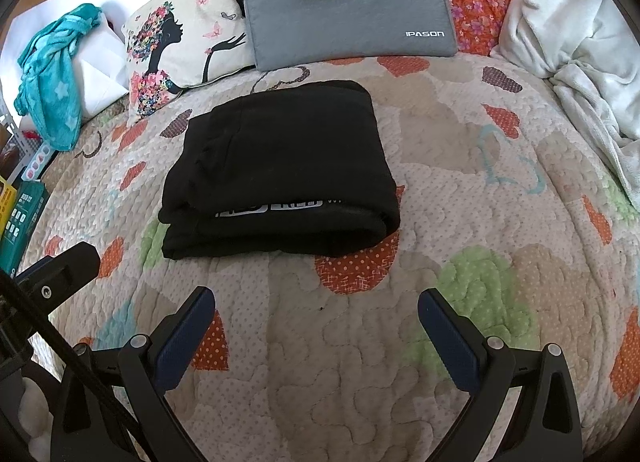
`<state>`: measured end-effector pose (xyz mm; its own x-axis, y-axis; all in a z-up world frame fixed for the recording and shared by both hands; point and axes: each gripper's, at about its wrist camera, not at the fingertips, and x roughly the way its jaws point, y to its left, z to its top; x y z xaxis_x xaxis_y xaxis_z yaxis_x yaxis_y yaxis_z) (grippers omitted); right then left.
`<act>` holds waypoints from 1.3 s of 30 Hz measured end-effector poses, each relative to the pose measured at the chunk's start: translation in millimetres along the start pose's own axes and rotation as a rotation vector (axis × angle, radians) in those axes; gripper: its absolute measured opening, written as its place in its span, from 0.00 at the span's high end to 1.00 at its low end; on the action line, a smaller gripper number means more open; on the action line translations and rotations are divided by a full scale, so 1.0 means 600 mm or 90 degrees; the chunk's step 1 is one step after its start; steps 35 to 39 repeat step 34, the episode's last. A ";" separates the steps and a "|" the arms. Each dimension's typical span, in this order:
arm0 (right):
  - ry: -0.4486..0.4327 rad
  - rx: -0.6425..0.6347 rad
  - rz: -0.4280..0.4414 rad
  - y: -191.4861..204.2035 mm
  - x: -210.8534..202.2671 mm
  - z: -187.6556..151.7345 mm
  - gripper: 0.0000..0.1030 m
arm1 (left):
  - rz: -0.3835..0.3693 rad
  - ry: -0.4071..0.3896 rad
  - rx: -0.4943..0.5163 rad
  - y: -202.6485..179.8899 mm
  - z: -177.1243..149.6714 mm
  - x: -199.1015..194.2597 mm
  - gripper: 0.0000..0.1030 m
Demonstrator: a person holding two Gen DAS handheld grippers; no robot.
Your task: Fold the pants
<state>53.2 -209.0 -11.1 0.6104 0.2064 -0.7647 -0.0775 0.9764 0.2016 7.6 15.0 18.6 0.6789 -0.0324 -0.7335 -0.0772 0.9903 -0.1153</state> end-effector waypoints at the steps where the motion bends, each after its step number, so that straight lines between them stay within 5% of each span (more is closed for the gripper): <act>1: 0.000 0.000 0.000 0.000 0.000 0.000 0.00 | 0.000 0.001 0.000 0.000 0.000 0.001 0.00; 39: 0.005 -0.009 0.001 -0.001 0.003 -0.001 0.00 | 0.001 0.029 0.015 0.002 -0.008 0.024 0.00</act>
